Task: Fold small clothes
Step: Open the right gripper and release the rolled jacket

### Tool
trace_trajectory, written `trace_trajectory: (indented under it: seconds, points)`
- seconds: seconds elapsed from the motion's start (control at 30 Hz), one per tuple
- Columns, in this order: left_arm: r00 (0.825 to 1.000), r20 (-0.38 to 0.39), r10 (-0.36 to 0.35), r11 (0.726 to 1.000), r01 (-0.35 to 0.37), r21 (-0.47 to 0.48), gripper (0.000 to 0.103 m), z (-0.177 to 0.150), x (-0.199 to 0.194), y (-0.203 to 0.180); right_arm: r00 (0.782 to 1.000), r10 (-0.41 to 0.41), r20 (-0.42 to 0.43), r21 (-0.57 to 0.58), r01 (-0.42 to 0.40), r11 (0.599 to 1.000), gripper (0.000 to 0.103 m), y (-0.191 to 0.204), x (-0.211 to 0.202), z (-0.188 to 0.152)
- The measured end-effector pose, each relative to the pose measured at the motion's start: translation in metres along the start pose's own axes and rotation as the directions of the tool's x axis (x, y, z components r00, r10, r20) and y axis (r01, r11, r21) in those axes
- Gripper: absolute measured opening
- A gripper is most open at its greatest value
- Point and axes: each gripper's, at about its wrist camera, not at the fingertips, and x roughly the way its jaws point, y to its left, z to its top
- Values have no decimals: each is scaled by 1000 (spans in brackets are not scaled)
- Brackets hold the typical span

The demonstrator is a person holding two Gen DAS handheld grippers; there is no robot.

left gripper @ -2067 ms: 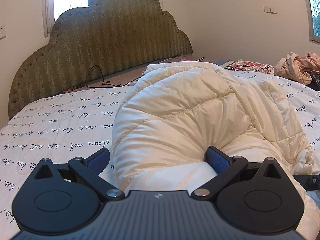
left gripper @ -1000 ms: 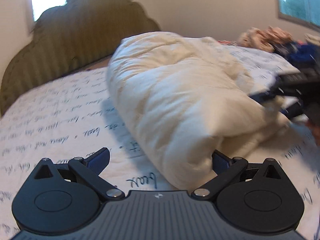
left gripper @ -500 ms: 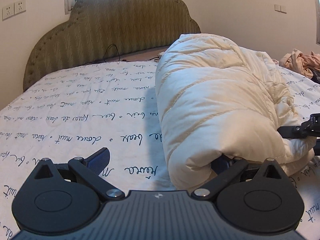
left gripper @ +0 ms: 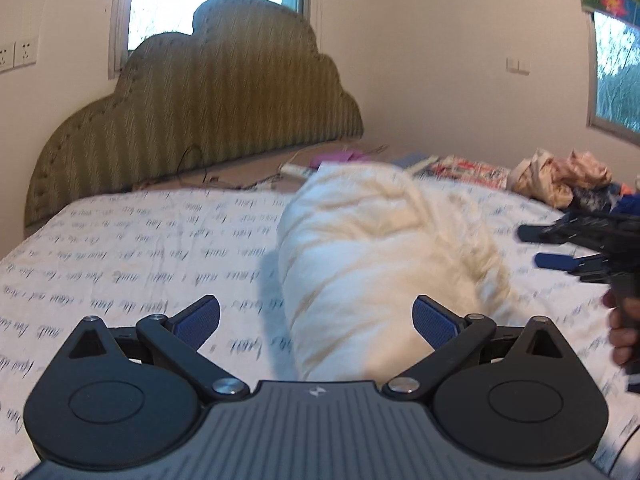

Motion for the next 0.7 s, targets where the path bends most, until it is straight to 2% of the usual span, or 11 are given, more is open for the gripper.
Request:
trace_trajectory:
  seconds: [0.1,0.2,0.27,0.33,0.4,0.47,0.6,0.7]
  points:
    - [1000,5,15,1000,-15,-7,103,15,28,-10,1000,-13,10,-112,14,994,65,33,31,12]
    - [998,-63,23,1000,-24,-13,103,17,67,-20,999,-32,-13,-160,30,987,69,54,65,14]
    - [993,-115,18,1000,-21,-23,103,11,90,-25,996,-89,-28,-220,81,972,72,63,87,10]
    - [986,-165,14,1000,-18,-22,103,1,106,-30,981,-193,-35,-301,173,938,73,70,105,1]
    - [983,-183,-13,999,5,-45,103,-10,112,-32,967,-252,-31,-346,226,911,82,68,116,-5]
    - [982,-187,-17,999,8,-51,103,-18,114,-35,963,-268,-33,-346,241,907,91,58,122,-9]
    - [986,-169,8,1000,-6,12,103,-25,115,-48,963,-258,-80,-268,229,936,101,33,130,-10]
    - [986,-167,17,999,-12,32,103,-27,116,-52,962,-257,-91,-255,227,940,101,22,135,-15]
